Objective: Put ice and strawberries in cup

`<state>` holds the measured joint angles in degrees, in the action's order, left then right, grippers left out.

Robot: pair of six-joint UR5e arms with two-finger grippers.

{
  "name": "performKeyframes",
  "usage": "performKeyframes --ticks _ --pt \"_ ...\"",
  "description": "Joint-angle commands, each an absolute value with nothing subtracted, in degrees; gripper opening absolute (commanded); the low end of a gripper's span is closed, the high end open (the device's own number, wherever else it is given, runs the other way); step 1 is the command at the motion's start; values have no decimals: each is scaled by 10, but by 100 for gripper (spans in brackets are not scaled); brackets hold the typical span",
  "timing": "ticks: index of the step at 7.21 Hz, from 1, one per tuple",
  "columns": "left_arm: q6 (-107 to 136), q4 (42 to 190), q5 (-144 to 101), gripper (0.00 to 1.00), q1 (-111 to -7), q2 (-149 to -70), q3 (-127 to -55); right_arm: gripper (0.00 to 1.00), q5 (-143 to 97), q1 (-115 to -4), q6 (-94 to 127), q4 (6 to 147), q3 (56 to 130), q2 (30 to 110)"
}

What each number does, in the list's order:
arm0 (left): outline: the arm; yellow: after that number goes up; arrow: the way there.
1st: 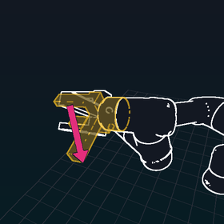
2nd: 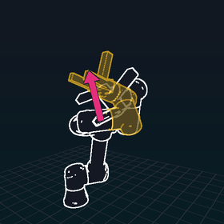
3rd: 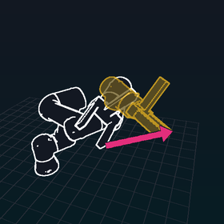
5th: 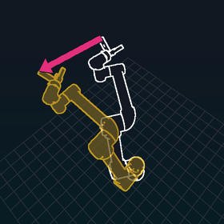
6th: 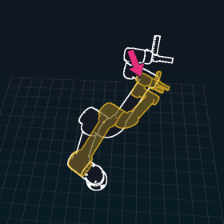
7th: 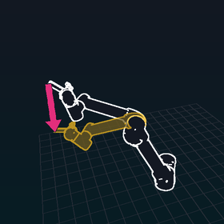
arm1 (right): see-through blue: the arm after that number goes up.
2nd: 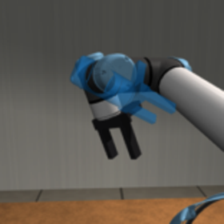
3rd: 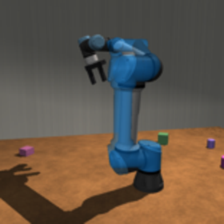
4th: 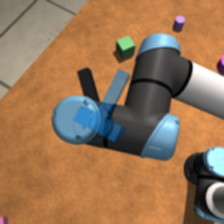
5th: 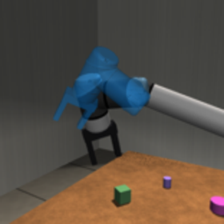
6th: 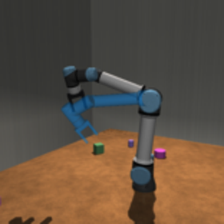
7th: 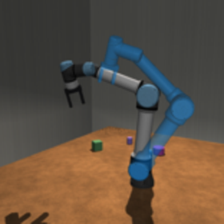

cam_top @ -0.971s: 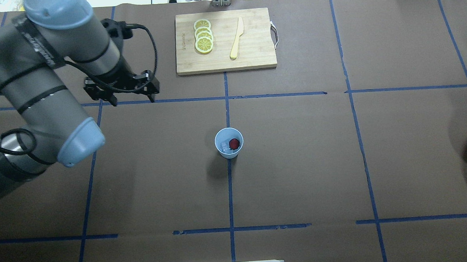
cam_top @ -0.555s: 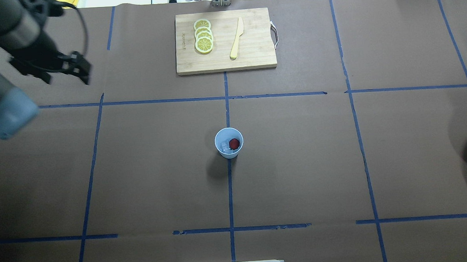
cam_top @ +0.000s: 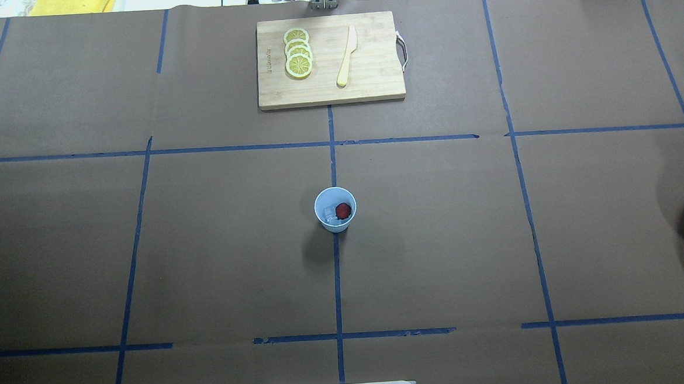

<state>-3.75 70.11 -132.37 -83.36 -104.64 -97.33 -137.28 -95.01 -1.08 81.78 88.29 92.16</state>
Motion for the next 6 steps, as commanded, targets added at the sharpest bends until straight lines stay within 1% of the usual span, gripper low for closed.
performKeyframes --ticks 1,3,4,6 --pt "-165 704 -1336 100 -898 -1021 -881 100 -1374 -950 -11 817 883 921" --pt "-158 762 -1337 100 -904 -983 -867 100 -1374 -950 -11 818 882 921" --pt "-128 768 -1338 100 -904 -979 -866 100 -1374 -950 -11 818 882 921" --pt "-80 829 -1337 100 -904 -958 -865 100 -1374 -950 -11 818 882 921"
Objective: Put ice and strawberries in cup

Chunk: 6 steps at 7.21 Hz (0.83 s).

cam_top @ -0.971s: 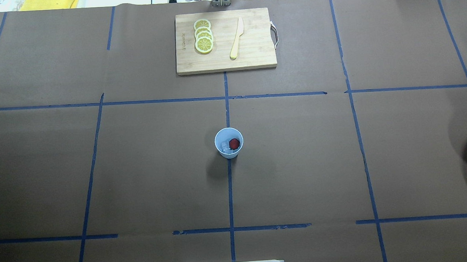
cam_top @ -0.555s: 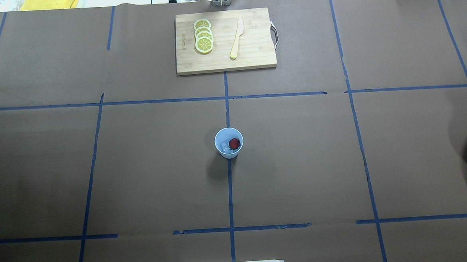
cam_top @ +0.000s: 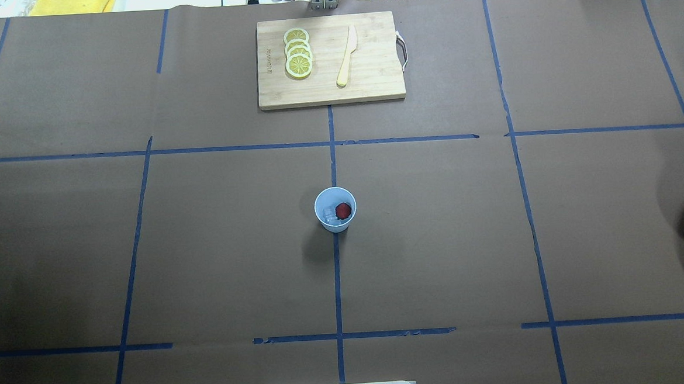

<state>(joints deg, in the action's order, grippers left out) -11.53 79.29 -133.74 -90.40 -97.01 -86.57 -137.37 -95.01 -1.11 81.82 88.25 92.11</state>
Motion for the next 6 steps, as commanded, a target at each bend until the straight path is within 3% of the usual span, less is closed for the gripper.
performKeyframes --ticks 1,6 --pt "-52 847 -1337 100 -904 -957 -863 100 -1374 -950 -11 818 882 921" --pt "-43 875 -1338 100 -903 -960 -831 100 -1373 -950 -11 818 882 921"
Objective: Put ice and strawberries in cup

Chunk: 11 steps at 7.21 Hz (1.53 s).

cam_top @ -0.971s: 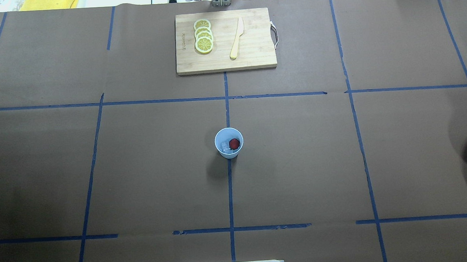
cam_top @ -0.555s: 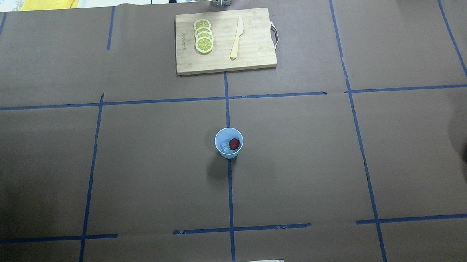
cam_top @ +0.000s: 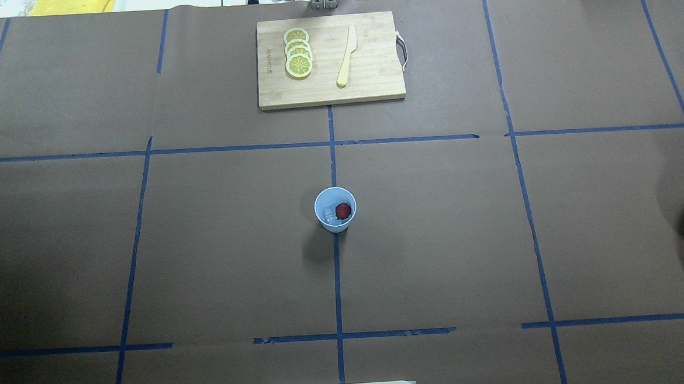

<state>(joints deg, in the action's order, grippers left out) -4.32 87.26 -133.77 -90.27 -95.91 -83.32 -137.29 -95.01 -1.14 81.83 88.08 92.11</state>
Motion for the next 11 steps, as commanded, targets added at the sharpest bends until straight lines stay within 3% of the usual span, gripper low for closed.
performKeyframes --ticks 1,11 --pt "-42 875 -1338 100 -903 -960 -831 100 -1373 -950 -11 818 881 921" --pt "-44 875 -1338 100 -903 -960 -837 100 -1376 -950 -11 818 891 920"
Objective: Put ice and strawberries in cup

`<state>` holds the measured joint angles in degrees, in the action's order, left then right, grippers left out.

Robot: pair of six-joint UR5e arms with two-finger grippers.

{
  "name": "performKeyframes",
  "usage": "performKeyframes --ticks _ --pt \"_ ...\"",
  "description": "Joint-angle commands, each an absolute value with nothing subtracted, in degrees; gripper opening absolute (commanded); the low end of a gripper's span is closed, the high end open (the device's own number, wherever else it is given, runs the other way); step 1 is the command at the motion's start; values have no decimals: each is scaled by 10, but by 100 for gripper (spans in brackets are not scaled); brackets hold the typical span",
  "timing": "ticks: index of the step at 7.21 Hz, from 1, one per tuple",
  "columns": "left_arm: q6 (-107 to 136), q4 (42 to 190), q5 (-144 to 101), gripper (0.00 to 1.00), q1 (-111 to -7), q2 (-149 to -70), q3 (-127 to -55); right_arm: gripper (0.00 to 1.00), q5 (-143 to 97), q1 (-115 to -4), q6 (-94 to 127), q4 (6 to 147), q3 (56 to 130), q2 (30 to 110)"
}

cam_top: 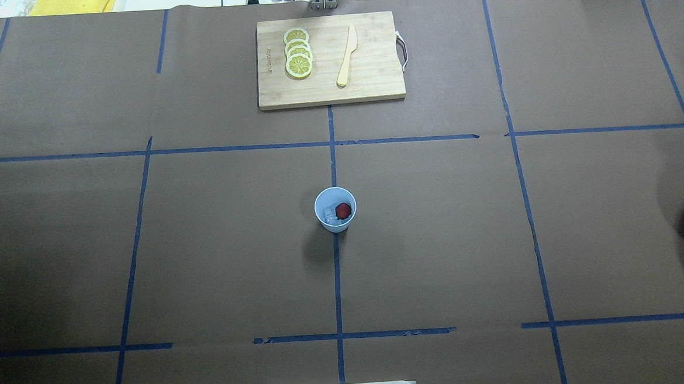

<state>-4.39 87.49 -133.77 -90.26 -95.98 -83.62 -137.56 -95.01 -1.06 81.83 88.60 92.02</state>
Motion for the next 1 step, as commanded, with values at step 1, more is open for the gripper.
performKeyframes --ticks 1 --pt "-45 875 -1338 100 -903 -960 -837 100 -1376 -950 -11 818 891 921"
